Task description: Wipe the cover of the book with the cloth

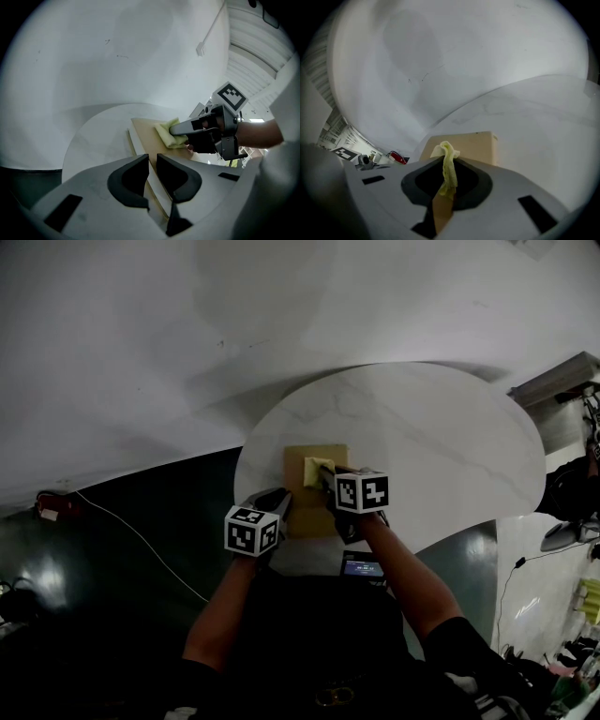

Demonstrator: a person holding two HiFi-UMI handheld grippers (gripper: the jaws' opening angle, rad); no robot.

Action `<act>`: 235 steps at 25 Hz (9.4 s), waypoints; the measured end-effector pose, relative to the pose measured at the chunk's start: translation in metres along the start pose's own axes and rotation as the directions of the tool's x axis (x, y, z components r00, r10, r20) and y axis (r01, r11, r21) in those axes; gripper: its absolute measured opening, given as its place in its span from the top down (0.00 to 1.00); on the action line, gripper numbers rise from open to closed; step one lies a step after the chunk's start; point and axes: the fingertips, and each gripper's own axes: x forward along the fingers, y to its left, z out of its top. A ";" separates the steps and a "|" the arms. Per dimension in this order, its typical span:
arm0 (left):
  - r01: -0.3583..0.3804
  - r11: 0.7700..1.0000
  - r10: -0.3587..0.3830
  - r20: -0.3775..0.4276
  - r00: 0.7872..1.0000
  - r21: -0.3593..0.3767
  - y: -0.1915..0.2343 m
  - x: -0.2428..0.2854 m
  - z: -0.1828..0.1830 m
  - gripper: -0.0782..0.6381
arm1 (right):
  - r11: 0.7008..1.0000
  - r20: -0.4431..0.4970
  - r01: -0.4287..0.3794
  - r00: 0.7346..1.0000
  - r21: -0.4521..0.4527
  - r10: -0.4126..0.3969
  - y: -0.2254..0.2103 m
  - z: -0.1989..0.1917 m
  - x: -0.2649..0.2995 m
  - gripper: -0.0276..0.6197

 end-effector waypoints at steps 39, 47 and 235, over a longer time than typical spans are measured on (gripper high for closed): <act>0.021 0.999 -0.022 -0.011 1.000 -0.033 -0.001 0.001 0.001 0.81 | 0.988 -0.034 -0.152 0.988 0.001 0.152 0.035 -0.010 -0.020 0.82; 0.020 0.999 -0.020 -0.008 1.000 -0.039 -0.001 0.002 0.000 0.81 | 0.989 -0.074 -0.151 0.986 0.001 0.151 0.046 -0.024 -0.005 0.82; 0.082 0.967 -0.071 0.057 0.996 -0.241 0.004 0.001 0.000 0.83 | 0.996 -0.164 -0.062 0.984 0.063 0.072 0.017 -0.106 -0.053 0.82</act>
